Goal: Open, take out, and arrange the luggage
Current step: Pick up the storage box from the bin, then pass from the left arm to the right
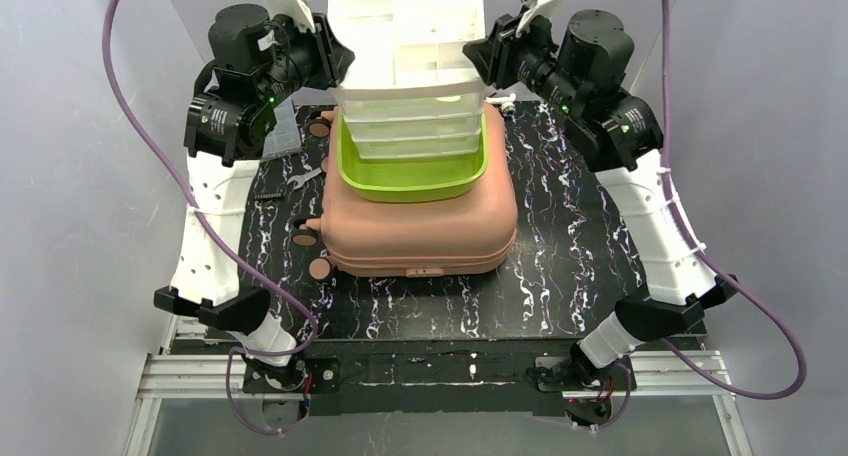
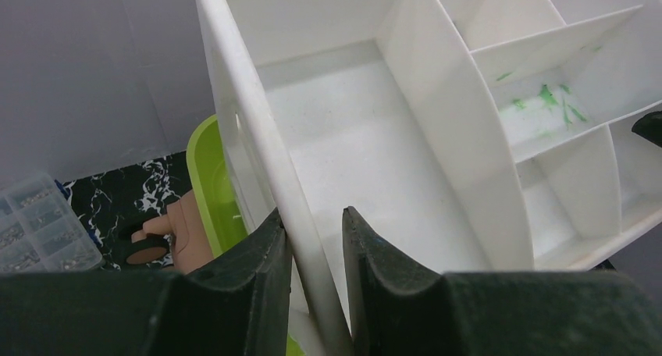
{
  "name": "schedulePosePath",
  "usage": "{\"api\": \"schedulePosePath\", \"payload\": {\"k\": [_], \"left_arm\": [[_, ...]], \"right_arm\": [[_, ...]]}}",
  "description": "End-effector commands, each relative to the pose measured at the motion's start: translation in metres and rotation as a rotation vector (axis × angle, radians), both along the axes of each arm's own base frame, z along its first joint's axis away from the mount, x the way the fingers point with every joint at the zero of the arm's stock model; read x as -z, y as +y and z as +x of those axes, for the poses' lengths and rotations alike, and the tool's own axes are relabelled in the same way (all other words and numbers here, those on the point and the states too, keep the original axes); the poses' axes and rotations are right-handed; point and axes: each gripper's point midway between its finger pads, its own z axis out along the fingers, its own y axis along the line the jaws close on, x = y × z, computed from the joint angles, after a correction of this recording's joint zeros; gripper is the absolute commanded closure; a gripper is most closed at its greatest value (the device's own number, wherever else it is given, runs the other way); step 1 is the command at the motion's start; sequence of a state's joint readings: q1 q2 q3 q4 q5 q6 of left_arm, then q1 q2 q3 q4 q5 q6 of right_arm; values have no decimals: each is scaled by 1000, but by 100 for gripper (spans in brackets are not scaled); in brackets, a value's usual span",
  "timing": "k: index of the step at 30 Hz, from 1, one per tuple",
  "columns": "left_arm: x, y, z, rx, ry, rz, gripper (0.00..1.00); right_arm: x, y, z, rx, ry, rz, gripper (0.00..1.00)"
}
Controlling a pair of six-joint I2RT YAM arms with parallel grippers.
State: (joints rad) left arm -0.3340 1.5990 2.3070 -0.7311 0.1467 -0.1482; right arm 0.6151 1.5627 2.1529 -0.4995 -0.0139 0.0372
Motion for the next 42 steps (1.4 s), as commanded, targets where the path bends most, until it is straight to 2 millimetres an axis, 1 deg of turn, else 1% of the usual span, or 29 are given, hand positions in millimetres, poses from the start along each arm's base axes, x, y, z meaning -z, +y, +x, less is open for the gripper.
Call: {"api": "schedulePosePath", "payload": {"k": [1, 7, 11, 14, 20, 25, 32, 38, 42], "left_arm": [[-72, -52, -69, 381, -223, -78, 100], [-86, -64, -87, 493, -268, -91, 100], [-98, -73, -100, 576, -311, -97, 100], [-105, -75, -103, 594, -333, -101, 100], [-106, -80, -102, 609, -340, -106, 100], [-109, -90, -103, 647, -344, -126, 100], [-101, -114, -98, 705, -321, -136, 100], [-101, -133, -104, 764, -329, -147, 100], [-101, -139, -106, 783, -329, -157, 100]], "right_arm": [[-40, 28, -42, -252, -194, -34, 93], [-57, 20, -48, -263, -231, -22, 96], [-74, 11, -54, -274, -268, -1, 99], [-85, 4, -56, -285, -283, 25, 99], [-97, -7, -61, -285, -307, 44, 99], [-96, -18, -61, -251, -305, 40, 99], [-80, -35, -58, -179, -285, -1, 99], [-83, -54, -61, -139, -293, 4, 99], [-80, -65, -56, -94, -282, 7, 99]]}}
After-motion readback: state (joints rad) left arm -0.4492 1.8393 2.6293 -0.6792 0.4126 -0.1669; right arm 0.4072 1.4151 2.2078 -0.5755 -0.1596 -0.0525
